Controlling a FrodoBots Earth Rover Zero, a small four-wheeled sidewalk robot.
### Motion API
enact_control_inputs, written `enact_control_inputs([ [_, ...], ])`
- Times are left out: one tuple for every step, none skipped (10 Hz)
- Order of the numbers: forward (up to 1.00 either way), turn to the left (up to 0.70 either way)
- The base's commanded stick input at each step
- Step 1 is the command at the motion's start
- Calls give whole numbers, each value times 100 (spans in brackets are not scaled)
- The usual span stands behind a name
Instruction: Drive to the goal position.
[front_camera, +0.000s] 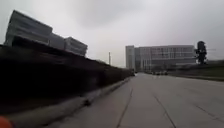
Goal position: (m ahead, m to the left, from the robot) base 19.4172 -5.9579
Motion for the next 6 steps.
enact_control_inputs([
  [70,-11],
  [70,0],
  [70,0],
  [70,0],
  [70,0],
  [70,0],
])
